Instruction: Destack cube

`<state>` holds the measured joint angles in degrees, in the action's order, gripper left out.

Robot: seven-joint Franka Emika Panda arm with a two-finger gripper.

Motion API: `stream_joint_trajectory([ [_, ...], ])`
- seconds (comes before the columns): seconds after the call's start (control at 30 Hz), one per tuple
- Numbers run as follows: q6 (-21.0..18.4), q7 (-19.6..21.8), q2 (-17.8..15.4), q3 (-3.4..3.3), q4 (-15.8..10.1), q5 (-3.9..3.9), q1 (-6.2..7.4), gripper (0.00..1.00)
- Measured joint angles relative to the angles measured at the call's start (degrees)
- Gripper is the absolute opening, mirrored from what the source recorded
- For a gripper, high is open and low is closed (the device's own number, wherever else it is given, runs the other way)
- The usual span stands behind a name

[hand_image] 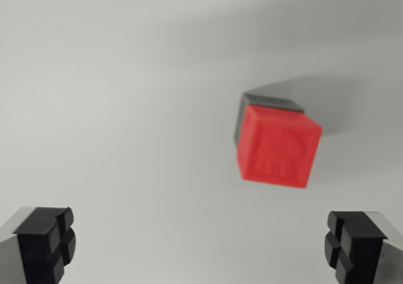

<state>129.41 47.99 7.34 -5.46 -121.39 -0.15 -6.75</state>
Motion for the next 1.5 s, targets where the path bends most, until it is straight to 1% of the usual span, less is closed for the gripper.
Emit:
stream_joint_trajectory([
  [0.3,3.08,-0.74,0.47,-1.11,-2.97,0.67,-1.6,1.0],
  [0.47,5.03,-1.24,1.13,-1.78,-4.56,1.09,-2.71,1.0],
  [0.73,7.65,-2.1,2.33,-2.61,-6.33,1.82,-4.16,1.0],
  [1.13,14.37,-3.08,8.3,-2.3,-7.27,3.23,-4.29,1.0],
  [1.5,19.09,-3.96,12.94,-1.93,-7.4,4.5,-4.48,1.0],
])
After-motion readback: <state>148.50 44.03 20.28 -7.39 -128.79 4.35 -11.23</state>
